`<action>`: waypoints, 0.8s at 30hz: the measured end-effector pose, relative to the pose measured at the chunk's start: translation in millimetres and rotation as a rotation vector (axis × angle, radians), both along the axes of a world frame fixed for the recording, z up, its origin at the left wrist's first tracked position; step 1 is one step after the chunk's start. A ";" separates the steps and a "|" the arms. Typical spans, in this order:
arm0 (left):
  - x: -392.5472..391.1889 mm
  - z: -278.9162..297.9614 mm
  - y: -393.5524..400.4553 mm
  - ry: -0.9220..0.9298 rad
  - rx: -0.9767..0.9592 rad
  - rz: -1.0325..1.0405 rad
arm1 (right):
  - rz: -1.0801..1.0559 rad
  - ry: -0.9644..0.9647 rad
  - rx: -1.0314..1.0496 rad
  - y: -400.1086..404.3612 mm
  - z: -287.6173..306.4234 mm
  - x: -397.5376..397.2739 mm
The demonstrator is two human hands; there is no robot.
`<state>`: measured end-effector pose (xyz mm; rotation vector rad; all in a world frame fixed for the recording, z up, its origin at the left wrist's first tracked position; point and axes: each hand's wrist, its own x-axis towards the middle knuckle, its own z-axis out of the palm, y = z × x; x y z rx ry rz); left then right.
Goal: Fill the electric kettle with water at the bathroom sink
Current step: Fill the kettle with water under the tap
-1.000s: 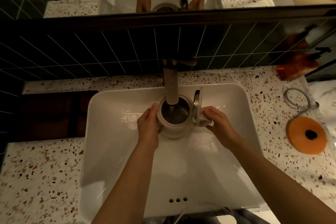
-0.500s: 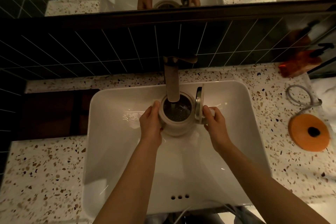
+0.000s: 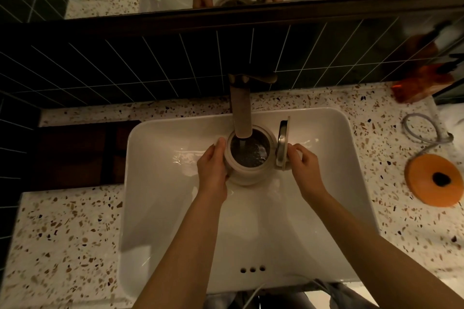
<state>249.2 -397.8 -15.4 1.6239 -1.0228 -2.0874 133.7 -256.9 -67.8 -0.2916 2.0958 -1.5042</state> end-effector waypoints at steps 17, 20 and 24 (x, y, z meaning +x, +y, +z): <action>-0.5 -6.6 -10.0 -0.021 0.000 0.003 | -0.023 0.006 -0.017 -12.5 3.7 1.3; -0.3 -9.8 -10.3 -0.003 -0.004 -0.007 | -0.032 0.006 0.003 -12.7 4.7 0.2; 2.3 -11.5 -13.4 0.003 0.021 -0.054 | -0.040 0.004 0.029 -12.8 3.8 -1.2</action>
